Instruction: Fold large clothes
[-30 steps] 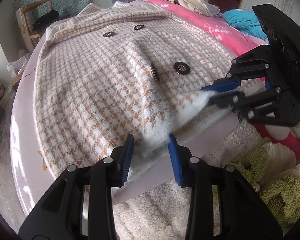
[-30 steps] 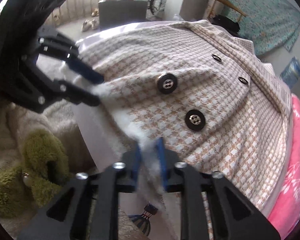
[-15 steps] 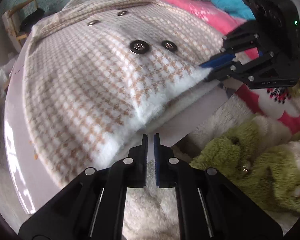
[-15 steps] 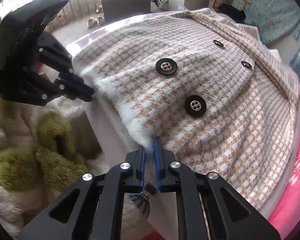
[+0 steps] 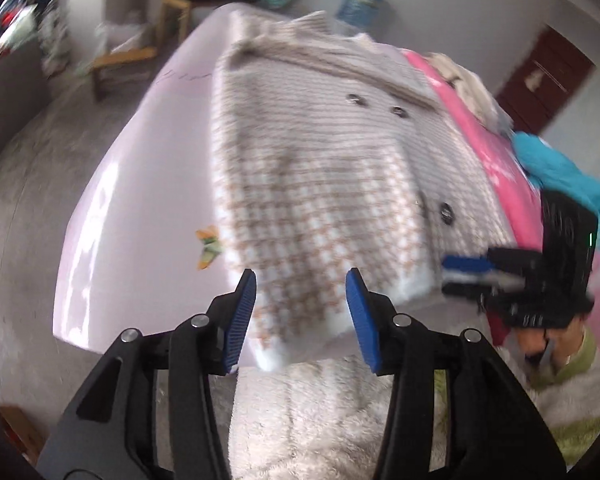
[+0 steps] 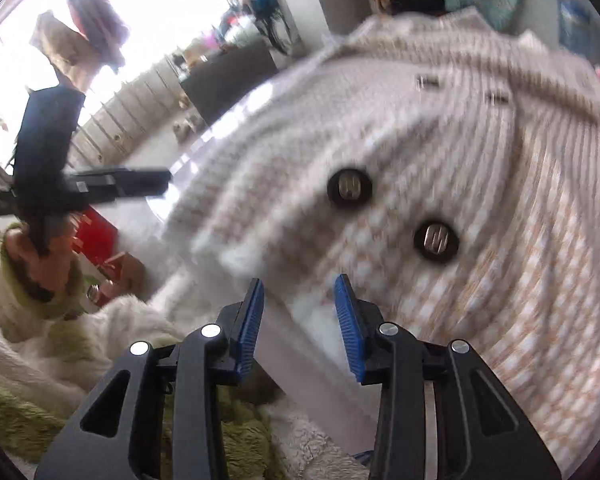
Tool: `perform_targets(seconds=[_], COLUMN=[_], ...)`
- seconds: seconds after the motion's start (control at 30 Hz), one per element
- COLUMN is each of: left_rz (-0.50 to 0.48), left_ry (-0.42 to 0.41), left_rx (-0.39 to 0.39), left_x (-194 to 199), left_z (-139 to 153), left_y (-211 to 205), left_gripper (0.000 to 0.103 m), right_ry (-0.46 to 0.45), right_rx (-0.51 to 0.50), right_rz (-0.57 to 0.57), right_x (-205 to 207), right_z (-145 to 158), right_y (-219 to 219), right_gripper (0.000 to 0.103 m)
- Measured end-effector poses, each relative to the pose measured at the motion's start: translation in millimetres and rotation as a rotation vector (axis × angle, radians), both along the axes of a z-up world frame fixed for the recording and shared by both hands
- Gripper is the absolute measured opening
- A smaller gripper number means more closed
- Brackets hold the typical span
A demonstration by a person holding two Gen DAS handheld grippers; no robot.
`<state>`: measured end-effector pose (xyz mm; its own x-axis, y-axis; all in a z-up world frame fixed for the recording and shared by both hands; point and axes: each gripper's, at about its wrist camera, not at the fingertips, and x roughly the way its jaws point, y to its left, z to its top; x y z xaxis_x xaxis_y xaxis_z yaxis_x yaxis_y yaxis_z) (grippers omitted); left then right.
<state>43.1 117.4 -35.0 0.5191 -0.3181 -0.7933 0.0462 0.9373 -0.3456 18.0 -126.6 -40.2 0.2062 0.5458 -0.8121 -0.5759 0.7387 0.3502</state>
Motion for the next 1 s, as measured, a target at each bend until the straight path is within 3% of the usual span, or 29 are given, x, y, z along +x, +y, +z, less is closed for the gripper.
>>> perform_targets(seconds=[0.17, 0.33, 0.5, 0.67, 0.83, 0.9, 1.0], left_rz=[0.059, 0.081, 0.087, 0.088, 0.077, 0.062, 0.039], left_ry=[0.059, 0.085, 0.090, 0.082, 0.072, 0.060, 0.043], left_rx=[-0.018, -0.045, -0.049, -0.014, 0.011, 0.033, 0.076], left_x=[4.5, 11.5, 11.5, 11.5, 7.4, 6.2, 4.2], left_z=[-15.8, -29.8, -33.8, -33.4, -32.9, -32.2, -29.7], left_y=[9.9, 12.2, 11.0, 5.6, -0.8, -5.0, -10.7], left_gripper=[0.045, 0.045, 0.043, 0.043, 0.037, 0.037, 0.029], right_ry=[0.026, 0.016, -0.019, 0.016, 0.062, 0.066, 0.073], right_rx=[0.026, 0.010, -0.006, -0.019, -0.050, -0.043, -0.068], right_rz=[-0.029, -0.302, -0.544, -0.680, -0.694, -0.684, -0.668], right_x=[-22.8, -28.5, -31.2, -29.7, -33.0, -33.5, -37.4], right_z=[16.5, 35.3, 47.1, 29.9, 6.8, 4.5, 2.5], right_y=[-22.2, -88.3, -143.7, -171.3, -171.7, -168.1, -160.9], right_gripper=[0.042, 0.050, 0.052, 0.052, 0.051, 0.046, 0.027])
